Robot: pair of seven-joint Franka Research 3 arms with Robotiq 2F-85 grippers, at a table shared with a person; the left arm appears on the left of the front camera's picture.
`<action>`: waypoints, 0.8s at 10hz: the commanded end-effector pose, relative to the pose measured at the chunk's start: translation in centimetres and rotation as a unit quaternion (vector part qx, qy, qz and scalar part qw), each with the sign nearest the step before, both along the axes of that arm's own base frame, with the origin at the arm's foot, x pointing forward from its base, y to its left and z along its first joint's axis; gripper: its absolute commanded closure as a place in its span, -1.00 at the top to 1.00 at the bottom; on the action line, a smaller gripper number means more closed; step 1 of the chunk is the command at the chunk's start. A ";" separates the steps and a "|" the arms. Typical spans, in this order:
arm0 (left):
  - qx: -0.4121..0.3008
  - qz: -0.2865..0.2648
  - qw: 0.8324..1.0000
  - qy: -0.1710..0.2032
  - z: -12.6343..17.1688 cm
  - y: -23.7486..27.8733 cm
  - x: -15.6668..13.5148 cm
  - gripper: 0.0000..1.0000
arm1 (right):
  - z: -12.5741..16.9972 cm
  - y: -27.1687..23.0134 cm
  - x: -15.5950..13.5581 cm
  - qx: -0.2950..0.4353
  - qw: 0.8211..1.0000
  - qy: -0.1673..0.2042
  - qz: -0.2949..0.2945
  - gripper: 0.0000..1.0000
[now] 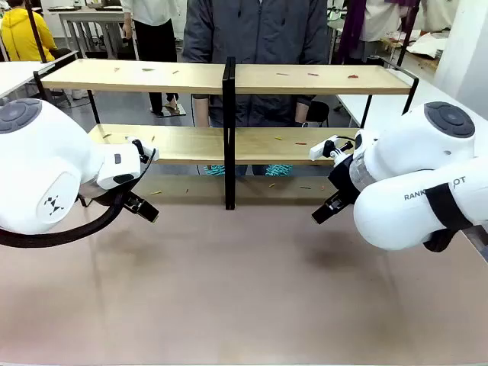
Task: Clean the shelves.
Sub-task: Pick up the Duster when the human hands it over.
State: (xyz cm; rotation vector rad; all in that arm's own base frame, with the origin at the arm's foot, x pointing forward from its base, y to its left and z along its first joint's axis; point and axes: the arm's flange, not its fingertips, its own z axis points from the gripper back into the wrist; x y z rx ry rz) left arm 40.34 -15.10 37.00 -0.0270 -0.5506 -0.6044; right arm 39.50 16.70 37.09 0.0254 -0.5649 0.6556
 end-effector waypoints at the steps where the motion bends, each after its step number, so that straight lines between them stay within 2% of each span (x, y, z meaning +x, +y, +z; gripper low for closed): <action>1: 0.000 0.000 1.000 0.000 0.0 0.0 0.0 1.00 | 0.0 0.0 0.0 0.000 1.000 0.000 0.000 1.00; 8: 0.000 0.000 1.000 0.000 0.0 0.0 0.0 1.00 | 0.0 0.0 0.0 0.000 1.000 0.000 0.000 1.00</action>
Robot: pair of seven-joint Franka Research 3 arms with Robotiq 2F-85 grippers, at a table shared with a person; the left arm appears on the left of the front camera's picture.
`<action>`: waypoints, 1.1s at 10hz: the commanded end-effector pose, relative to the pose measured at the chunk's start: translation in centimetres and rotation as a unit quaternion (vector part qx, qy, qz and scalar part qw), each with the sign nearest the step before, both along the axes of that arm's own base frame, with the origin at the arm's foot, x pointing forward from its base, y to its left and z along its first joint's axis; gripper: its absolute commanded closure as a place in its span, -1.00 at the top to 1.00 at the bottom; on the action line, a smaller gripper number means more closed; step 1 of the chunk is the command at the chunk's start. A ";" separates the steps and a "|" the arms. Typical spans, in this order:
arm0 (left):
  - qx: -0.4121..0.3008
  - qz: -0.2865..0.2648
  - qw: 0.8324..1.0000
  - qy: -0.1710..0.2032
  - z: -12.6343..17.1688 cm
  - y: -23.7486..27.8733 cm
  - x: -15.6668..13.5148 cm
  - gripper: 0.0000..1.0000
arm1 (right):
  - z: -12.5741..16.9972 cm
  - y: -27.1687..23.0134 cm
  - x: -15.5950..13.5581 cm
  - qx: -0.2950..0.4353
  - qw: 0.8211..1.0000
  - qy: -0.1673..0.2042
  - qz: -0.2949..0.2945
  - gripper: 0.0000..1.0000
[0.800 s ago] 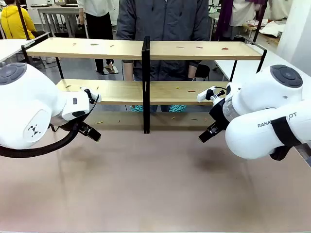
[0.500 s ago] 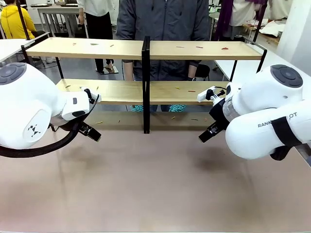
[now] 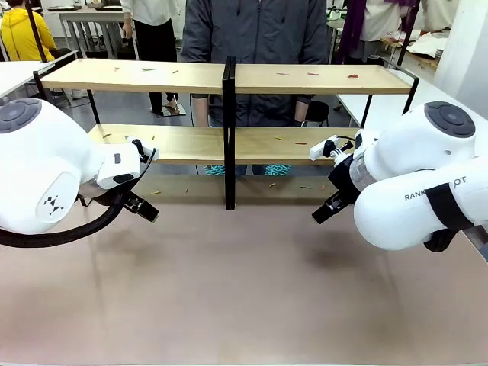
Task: Clean the shelves.
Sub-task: Pick up the Duster when the human hands it over.
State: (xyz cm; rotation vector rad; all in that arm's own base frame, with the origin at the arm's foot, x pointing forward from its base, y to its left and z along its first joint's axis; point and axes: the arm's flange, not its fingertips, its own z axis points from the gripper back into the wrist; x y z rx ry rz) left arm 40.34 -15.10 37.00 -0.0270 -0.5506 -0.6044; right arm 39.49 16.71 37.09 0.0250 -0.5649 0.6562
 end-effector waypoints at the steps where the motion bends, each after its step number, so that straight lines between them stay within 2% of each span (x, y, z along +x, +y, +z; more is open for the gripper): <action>1: 0.000 0.000 1.000 0.000 0.0 0.0 0.0 1.00 | 0.0 0.0 0.0 0.000 1.000 0.000 0.000 1.00; 8: 0.000 0.000 1.000 0.000 0.0 0.0 0.0 1.00 | 0.0 0.0 0.0 0.000 1.000 0.000 0.000 1.00; 9: 0.013 -0.007 0.999 -0.036 2.7 -0.1 -3.1 1.00 | 3.4 0.0 -2.3 0.025 0.999 -0.029 0.027 1.00; 10: 0.000 -0.019 0.998 -0.062 6.1 0.4 -7.3 1.00 | 7.9 -1.0 -5.5 0.024 0.999 -0.035 0.032 1.00; 11: -0.014 -0.062 0.994 -0.086 9.4 1.4 -12.2 1.00 | 12.1 -2.4 -9.0 0.053 0.996 -0.059 0.035 1.00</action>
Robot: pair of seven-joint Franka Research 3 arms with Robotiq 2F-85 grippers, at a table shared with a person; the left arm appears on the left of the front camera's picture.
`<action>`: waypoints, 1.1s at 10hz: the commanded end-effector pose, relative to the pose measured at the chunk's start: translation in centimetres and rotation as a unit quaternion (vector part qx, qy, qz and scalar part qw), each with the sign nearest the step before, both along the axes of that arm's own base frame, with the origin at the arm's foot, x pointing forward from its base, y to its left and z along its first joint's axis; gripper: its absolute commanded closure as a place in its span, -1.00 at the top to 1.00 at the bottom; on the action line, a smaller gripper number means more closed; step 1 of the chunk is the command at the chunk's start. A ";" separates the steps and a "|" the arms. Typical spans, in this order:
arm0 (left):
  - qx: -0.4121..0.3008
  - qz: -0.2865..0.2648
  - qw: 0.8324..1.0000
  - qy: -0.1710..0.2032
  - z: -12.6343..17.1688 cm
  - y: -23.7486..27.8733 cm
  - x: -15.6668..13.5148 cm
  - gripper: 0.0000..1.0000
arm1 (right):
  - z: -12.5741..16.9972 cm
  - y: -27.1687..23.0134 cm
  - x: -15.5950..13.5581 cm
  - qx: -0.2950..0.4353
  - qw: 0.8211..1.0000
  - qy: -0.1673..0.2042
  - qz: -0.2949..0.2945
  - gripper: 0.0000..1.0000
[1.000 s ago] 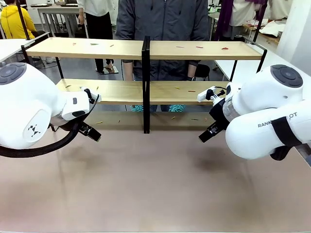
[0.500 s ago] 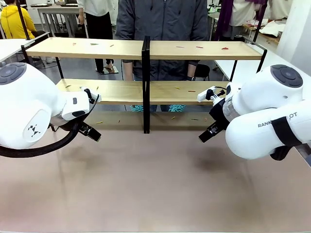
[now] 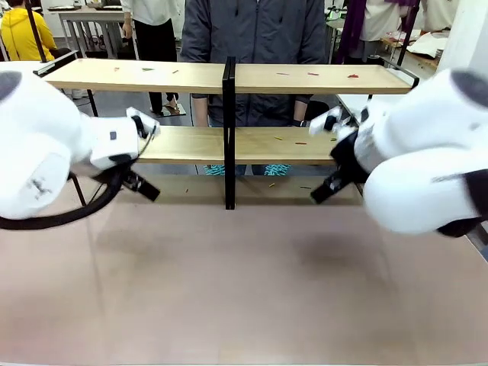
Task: Clean the shelves.
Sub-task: Pick up the Duster when the human hands it over.
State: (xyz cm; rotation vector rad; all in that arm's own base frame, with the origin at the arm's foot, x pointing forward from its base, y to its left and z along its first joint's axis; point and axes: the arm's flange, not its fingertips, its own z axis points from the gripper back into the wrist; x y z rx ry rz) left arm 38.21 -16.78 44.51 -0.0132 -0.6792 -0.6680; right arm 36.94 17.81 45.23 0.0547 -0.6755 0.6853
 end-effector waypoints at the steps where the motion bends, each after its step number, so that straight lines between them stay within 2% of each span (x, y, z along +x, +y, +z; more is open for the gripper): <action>1: -0.033 -0.074 0.994 -0.069 4.0 4.9 -15.5 1.00 | 7.1 -5.2 -10.3 0.033 0.998 -0.052 0.003 1.00; 2: -0.052 -0.076 0.990 -0.110 4.3 6.5 -19.0 1.00 | 8.5 -6.4 -13.7 0.042 0.994 -0.105 0.007 1.00; 3: -0.107 -0.051 0.984 -0.129 4.4 7.9 -21.0 1.00 | 9.2 -7.5 -16.0 0.065 0.983 -0.171 0.004 1.00; 4: -0.121 0.043 0.971 -0.203 4.3 9.4 -20.4 1.00 | 10.5 -2.0 -5.5 0.030 0.997 -0.070 0.005 1.00; 5: -0.060 -0.057 0.990 -0.116 14.3 -0.2 -9.0 1.00 | 10.5 -2.0 -5.5 0.030 0.997 -0.070 0.005 1.00; 6: -0.097 -0.027 0.983 -0.155 17.9 1.9 -11.1 1.00 | 15.8 -4.1 -10.1 0.052 0.991 -0.126 0.005 1.00; 7: -0.124 -0.039 0.982 -0.140 17.8 1.4 -10.4 1.00 | 15.9 -3.7 -9.8 0.068 0.988 -0.135 -0.013 1.00; 9: -0.235 0.020 0.962 -0.140 18.2 3.9 -10.7 1.00 | 15.7 -4.1 -10.0 0.093 0.986 -0.135 -0.040 1.00; 10: -0.257 0.067 0.955 -0.134 18.1 5.2 -10.8 1.00 | 15.2 -4.2 -9.8 0.103 0.986 -0.129 -0.034 1.00; 11: -0.252 0.074 0.957 -0.125 18.1 5.4 -10.9 1.00 | 14.9 -4.2 -9.5 0.108 0.986 -0.124 -0.034 1.00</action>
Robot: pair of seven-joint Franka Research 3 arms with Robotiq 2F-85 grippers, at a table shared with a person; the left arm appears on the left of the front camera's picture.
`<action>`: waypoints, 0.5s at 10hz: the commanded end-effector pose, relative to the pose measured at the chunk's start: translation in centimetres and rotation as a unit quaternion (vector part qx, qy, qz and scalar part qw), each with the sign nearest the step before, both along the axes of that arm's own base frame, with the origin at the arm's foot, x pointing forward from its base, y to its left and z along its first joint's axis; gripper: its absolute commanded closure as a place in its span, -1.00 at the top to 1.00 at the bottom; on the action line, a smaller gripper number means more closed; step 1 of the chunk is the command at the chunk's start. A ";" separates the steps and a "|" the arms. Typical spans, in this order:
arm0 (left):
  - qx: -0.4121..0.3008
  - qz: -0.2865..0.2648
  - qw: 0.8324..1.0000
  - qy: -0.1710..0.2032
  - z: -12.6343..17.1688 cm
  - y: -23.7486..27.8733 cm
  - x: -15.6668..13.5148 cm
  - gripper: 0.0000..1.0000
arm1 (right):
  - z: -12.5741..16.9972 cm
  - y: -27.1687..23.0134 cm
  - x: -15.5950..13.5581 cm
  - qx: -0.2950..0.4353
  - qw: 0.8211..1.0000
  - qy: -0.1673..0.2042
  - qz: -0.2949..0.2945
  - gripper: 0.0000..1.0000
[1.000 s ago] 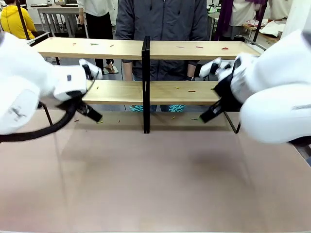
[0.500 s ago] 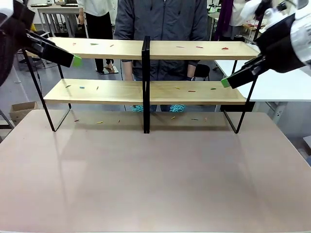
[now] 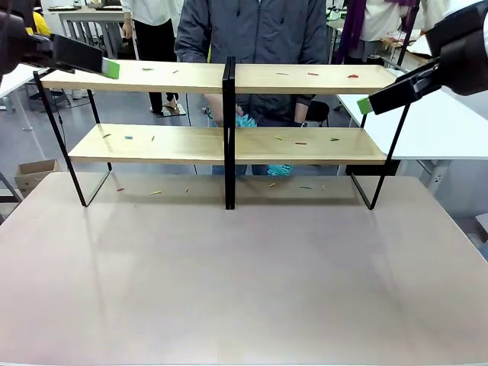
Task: Clean the shelves.
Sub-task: Pick up the Duster when the human hands it over.
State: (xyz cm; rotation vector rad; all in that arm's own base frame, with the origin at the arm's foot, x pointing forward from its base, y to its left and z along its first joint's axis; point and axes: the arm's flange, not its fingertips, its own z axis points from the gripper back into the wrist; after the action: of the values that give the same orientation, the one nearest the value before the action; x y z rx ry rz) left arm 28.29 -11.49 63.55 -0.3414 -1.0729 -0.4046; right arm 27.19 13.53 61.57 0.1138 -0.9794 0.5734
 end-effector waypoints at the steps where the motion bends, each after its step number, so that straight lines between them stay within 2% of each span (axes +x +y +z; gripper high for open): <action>1: -0.021 0.023 0.999 0.012 -1.0 0.0 -0.9 1.00 | -1.8 0.3 0.5 0.019 1.000 0.009 -0.002 1.00; 5: 0.009 0.018 0.999 0.038 -1.5 -0.5 -0.6 1.00 | -2.7 0.1 1.1 0.020 0.999 0.024 -0.007 1.00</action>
State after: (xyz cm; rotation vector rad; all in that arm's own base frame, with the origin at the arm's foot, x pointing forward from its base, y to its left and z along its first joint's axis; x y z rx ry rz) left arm 28.34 -12.09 62.77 -0.3395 -1.0258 -0.3732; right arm 28.63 13.97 59.99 0.1201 -0.9332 0.5600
